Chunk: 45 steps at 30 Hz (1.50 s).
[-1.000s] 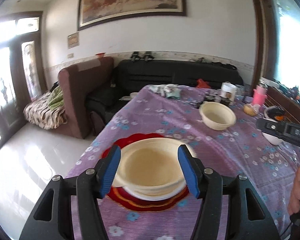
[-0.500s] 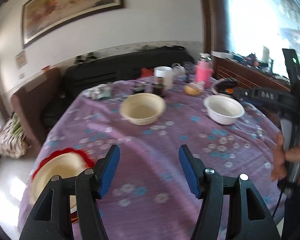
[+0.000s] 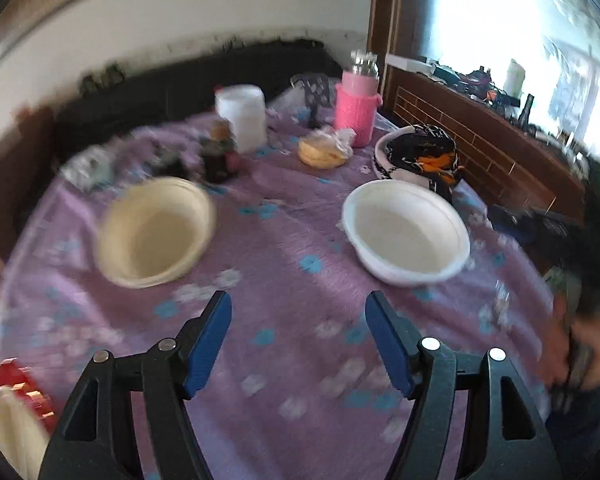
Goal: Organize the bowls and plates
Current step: 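Move the left gripper to the second white bowl and grasp its rim, then lift the white bowl and carry it toward the plate stack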
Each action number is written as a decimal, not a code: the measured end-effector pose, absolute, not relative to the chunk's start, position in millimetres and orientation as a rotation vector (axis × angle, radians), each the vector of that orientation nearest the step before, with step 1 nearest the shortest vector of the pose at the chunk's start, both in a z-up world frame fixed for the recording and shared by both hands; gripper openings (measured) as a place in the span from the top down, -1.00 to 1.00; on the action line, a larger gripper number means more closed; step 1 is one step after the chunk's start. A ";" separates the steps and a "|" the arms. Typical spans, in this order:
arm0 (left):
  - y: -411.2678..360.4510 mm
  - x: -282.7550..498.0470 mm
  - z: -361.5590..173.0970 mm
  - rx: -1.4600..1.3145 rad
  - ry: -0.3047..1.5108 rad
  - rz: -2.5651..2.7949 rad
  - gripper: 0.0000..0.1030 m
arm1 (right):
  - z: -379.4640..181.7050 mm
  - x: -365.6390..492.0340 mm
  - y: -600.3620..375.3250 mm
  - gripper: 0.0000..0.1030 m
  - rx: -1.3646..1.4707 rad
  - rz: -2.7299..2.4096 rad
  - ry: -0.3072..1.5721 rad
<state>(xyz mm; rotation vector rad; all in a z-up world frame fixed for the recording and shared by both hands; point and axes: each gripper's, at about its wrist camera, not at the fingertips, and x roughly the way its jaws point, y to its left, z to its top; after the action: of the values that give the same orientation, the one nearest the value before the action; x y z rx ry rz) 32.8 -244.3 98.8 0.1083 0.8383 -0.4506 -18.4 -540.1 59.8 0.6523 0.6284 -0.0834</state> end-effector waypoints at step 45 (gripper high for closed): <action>-119.0 -79.5 76.3 0.079 0.898 -0.442 0.57 | 51.1 -80.9 -356.9 0.77 0.594 0.424 0.845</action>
<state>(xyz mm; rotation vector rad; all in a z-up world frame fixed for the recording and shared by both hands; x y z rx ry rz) -79.5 -119.0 76.3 0.0793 0.8984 -0.4420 -80.9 -356.9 51.1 0.5939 0.8453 0.4240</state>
